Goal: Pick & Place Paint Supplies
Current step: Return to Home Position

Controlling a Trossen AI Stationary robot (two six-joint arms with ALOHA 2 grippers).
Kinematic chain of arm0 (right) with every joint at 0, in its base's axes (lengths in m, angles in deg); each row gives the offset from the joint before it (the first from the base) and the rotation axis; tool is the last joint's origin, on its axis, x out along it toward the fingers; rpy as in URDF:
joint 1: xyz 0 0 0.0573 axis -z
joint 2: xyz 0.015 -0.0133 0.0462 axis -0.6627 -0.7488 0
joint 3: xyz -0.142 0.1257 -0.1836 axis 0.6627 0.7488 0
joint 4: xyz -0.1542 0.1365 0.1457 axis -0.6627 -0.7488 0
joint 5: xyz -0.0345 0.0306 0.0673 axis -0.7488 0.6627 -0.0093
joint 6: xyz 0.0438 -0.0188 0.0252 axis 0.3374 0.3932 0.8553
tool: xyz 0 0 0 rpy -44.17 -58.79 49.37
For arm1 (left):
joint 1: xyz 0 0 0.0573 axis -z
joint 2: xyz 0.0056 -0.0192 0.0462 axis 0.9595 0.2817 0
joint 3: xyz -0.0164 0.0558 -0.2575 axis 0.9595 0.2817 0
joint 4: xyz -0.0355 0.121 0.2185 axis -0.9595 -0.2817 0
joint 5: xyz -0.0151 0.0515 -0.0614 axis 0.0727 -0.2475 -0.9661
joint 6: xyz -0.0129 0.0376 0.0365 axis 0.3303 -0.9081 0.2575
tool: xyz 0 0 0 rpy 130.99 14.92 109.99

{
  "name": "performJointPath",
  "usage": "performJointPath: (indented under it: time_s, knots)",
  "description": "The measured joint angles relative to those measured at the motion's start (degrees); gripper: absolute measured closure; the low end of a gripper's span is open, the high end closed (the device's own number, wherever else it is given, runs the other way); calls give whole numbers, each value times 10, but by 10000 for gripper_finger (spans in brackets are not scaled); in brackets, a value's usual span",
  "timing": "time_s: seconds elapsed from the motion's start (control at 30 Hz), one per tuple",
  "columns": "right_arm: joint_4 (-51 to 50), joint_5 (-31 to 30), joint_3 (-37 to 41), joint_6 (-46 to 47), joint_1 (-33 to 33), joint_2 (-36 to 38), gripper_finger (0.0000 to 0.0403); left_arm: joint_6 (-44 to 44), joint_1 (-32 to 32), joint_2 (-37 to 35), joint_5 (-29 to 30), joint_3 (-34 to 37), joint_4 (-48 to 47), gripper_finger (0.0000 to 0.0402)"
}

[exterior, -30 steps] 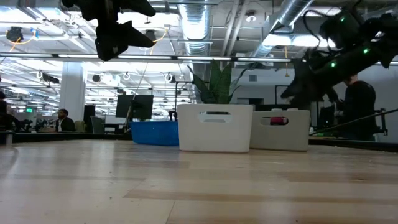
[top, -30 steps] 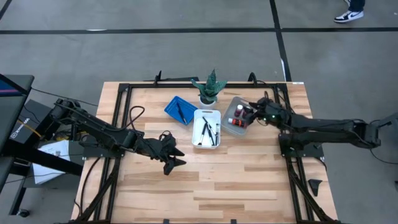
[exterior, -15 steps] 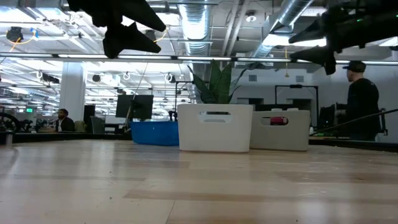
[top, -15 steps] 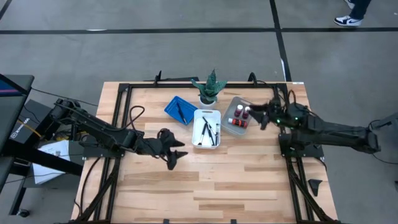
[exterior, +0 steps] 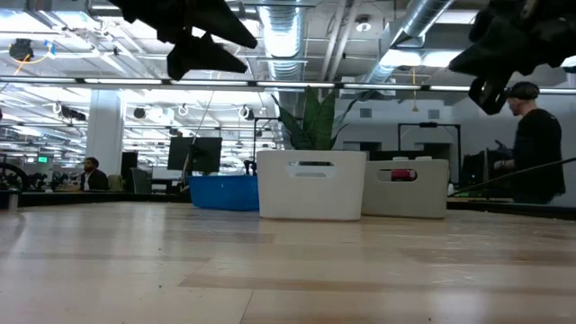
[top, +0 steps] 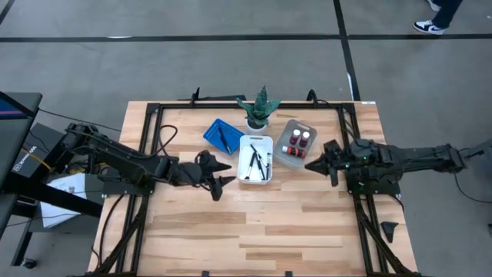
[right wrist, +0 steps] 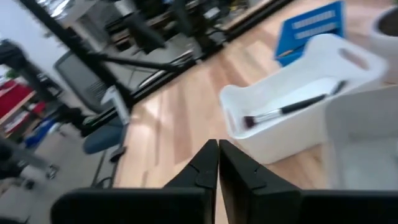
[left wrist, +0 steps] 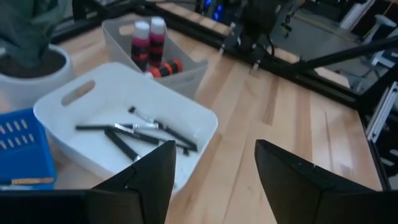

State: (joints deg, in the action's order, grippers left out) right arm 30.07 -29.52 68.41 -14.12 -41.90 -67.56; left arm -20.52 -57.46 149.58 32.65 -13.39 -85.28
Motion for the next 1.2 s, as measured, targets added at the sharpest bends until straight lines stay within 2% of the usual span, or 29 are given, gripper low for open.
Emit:
performJointPath:
  time_s: [0.13, 0.23, 0.33, 0.47, 0.53, 0.7, 0.8, 0.93, 1.03, 1.2]
  knots:
    - [5, -10, 0, -2, -40, 0, 398, -16, -9, 0, 0, 0, 21, 204]
    - [3, -22, 0, -3, -65, 12, 400, -31, -16, 0, -8, 0, 26, 230]
    - [-7, -46, 0, -14, -84, 36, 401, -52, -27, 0, -20, 0, 37, 275]
    - [-28, -98, 0, -31, -104, 85, 402, -83, -45, 0, -46, 0, 47, 362]
    - [-43, -115, 0, -37, -112, 111, 402, -99, -53, 0, -65, 0, 48, 390]
    - [-88, -132, 0, -42, -129, 174, 402, -164, -57, 0, -79, 0, 66, 399]
    - [-110, -144, 0, -42, -137, 211, 402, -191, -57, 0, -132, 5, 108, 398]
    - [-126, -167, 0, -28, -140, 234, 402, -202, -57, -2, -219, 71, 250, 401]
    - [-125, -168, 1, -8, -140, 230, 403, -186, -56, -20, -220, 133, 340, 401]
    - [-108, -169, 11, 26, -140, 233, 403, -183, -60, -113, -184, 229, 350, 401]
